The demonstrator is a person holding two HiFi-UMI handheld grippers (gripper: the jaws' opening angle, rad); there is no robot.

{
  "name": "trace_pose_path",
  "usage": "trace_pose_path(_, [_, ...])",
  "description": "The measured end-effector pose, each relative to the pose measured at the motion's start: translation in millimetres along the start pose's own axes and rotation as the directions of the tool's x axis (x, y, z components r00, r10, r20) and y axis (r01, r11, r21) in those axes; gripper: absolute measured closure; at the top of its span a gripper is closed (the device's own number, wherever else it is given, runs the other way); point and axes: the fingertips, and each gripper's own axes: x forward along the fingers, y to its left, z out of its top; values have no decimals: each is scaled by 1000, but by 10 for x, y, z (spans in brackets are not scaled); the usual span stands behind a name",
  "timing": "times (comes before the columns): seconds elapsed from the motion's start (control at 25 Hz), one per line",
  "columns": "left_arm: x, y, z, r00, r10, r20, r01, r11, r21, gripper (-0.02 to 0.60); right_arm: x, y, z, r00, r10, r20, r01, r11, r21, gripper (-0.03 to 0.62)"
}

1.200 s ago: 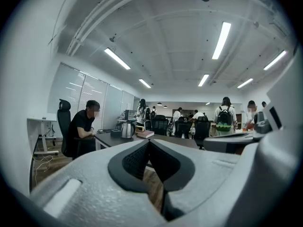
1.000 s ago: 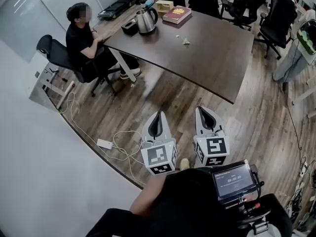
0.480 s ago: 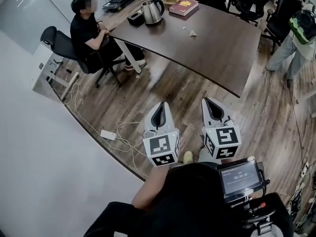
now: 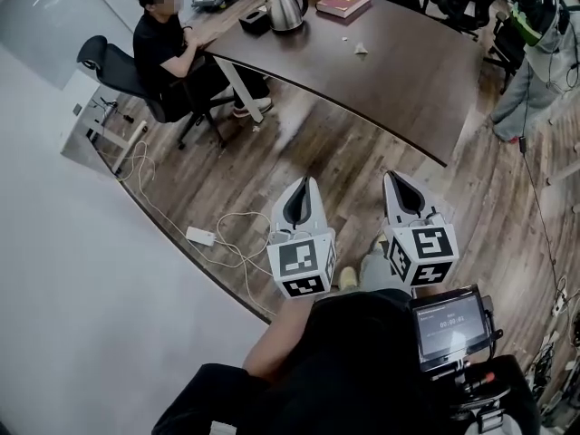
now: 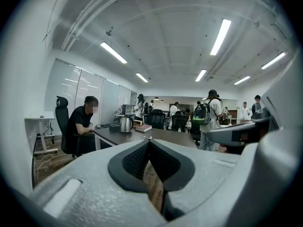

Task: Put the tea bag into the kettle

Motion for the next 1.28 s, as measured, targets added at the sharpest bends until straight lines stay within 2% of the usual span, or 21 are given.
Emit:
trace_pose_path(0.48, [58, -12, 8, 1000, -14, 6, 14, 1000, -7, 576, 21, -68, -22, 1000, -18, -25, 17, 1000, -18, 588])
trace_pose_path(0.84, [91, 24, 63, 1000, 4, -3, -4, 1000, 21, 576, 62, -40, 51, 999, -18, -30, 17, 999, -40, 588])
trace_pose_path(1.28, [48, -106, 148, 999, -29, 21, 28, 999, 39, 575, 32, -60, 66, 999, -27, -19, 26, 999, -39, 588])
